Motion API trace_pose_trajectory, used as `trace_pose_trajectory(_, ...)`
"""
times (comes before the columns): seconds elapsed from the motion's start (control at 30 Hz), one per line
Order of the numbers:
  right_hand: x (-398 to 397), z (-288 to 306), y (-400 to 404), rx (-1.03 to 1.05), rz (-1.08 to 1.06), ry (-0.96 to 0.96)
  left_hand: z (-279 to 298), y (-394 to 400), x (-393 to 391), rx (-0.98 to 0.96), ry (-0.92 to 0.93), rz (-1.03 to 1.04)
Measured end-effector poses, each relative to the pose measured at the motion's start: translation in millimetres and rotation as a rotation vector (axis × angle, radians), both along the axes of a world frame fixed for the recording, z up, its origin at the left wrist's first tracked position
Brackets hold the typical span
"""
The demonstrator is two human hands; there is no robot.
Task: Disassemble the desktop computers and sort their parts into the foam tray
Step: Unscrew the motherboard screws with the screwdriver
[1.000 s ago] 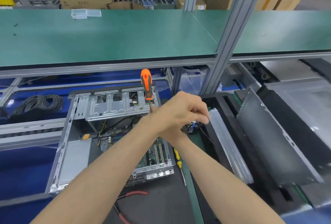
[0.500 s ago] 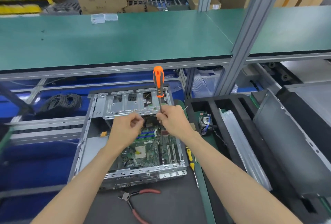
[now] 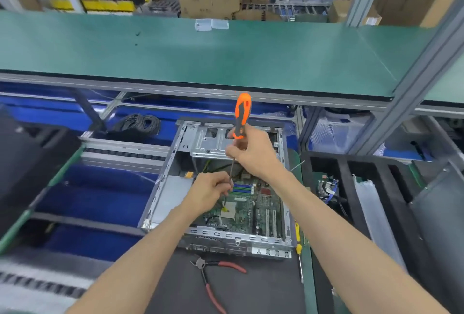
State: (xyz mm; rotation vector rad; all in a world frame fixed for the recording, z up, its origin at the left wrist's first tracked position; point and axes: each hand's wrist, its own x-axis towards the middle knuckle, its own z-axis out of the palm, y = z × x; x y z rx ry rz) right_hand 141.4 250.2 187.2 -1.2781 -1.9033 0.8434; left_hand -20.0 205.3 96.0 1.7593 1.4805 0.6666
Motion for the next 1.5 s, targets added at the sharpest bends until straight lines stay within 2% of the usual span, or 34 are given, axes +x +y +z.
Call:
trace_pose_trajectory(0.1,-8,15,14,0.028,0.09,0.08,-1,-2,-4,-0.001,-0.004,0.078)
trace_pose_trajectory(0.3,-20,20,30,0.208,0.207,0.05,-1,-9,-6,-0.084,0.09,0.153)
trace_pose_trajectory(0.53,-33,20,37,0.224,0.398,0.096,10,-21,-20,0.102,0.277,0.236)
trace_pose_trajectory(0.73,-39,13,32,0.26,0.497,0.133,9,-31,-27,0.201,0.346,0.331)
trace_pose_trajectory(0.83,-43,9,31,0.276,0.544,0.123,5,-37,-32,0.196,0.324,0.335)
trace_pose_trajectory(0.97,-51,2,32,0.258,0.599,0.137,5,-40,-35,0.13,0.18,0.416)
trace_pose_trajectory(1.5,-73,-15,27,0.24,0.788,0.085,0,-43,-40,-0.014,0.187,0.453)
